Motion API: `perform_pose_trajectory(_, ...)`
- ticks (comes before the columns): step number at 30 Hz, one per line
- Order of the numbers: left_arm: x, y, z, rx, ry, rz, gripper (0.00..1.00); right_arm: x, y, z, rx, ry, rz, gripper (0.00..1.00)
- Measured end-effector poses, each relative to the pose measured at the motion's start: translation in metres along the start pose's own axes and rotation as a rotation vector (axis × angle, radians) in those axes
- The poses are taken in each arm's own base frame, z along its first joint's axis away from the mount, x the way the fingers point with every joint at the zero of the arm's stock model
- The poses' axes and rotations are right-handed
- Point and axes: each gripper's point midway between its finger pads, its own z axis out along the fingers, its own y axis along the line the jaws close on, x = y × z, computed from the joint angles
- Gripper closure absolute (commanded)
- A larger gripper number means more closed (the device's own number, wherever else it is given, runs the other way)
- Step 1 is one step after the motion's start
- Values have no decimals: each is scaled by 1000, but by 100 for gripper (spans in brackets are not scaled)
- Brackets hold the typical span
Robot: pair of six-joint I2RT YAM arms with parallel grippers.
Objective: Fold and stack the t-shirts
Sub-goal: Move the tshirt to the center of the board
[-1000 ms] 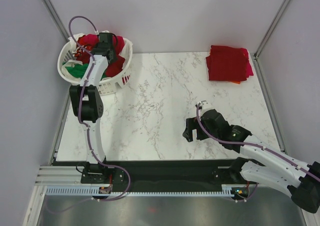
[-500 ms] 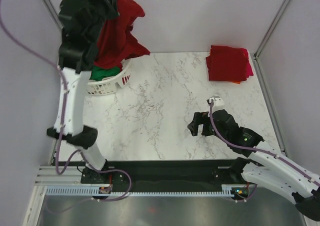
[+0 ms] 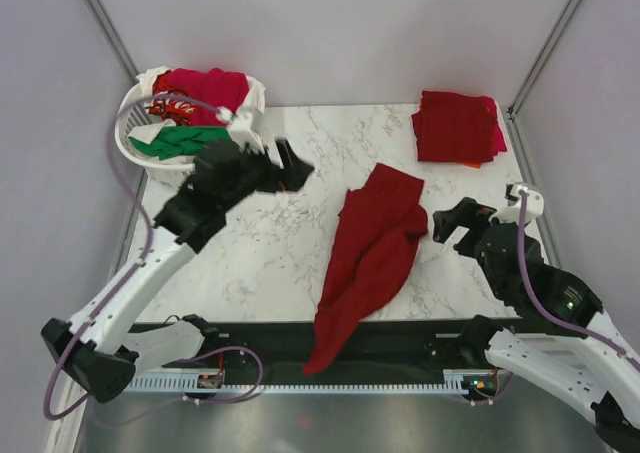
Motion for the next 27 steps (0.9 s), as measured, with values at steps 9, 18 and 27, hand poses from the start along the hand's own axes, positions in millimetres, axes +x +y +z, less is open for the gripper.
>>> perform_pose_trajectory(9,163,70,-62,-193,346,-153,0,27,-7,-2,-13,77,9,2)
perform_pose_trajectory(18,204,83,-82,-241,408,-206,0,213,41,-4,-264,674,-276,8)
perform_pose_trajectory(27,171,97,-53,-363,400,-104,1,285,73,-50,-322,755,-547,2)
